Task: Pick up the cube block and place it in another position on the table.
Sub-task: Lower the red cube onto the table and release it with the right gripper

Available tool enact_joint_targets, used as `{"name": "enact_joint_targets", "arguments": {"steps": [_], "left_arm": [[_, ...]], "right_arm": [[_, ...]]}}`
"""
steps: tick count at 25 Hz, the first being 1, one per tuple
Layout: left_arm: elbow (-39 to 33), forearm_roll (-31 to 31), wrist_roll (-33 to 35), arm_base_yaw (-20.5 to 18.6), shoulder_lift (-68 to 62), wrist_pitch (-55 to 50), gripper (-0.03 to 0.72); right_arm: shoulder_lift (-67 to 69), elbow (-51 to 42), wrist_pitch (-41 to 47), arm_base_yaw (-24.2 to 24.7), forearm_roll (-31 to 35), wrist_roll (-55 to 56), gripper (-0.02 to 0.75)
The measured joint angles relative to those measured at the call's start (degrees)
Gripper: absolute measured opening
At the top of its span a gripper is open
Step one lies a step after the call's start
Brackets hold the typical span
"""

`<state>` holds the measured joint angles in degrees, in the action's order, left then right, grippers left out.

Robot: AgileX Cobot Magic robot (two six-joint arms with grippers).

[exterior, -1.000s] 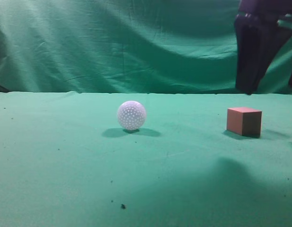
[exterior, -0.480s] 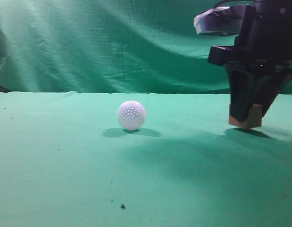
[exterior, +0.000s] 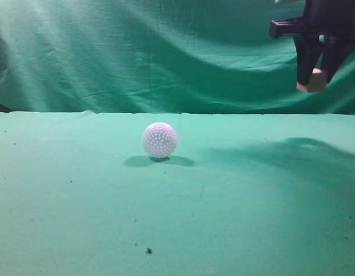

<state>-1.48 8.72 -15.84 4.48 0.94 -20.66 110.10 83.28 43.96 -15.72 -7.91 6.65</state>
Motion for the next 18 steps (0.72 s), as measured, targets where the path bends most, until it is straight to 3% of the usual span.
{"name": "enact_joint_targets", "arguments": {"steps": [8, 13, 14, 16, 18], "left_arm": [[0.00, 0.00, 0.00, 0.00, 0.00, 0.00, 0.262], [0.00, 0.00, 0.00, 0.00, 0.00, 0.00, 0.262], [0.00, 0.00, 0.00, 0.00, 0.00, 0.00, 0.262], [0.00, 0.00, 0.00, 0.00, 0.00, 0.00, 0.262], [0.00, 0.00, 0.00, 0.00, 0.00, 0.00, 0.262]], "right_arm": [[9.19, 3.67, -0.57, 0.13, 2.41, -2.68, 0.221], [9.62, 3.90, -0.43, 0.13, 4.73, -2.80, 0.540], [9.38, 4.00, 0.19, 0.13, 5.14, -2.80, 0.575], [7.93, 4.09, 1.93, 0.13, 5.99, -2.80, 0.571], [5.28, 4.12, 3.78, 0.13, 6.54, -2.59, 0.410]]}}
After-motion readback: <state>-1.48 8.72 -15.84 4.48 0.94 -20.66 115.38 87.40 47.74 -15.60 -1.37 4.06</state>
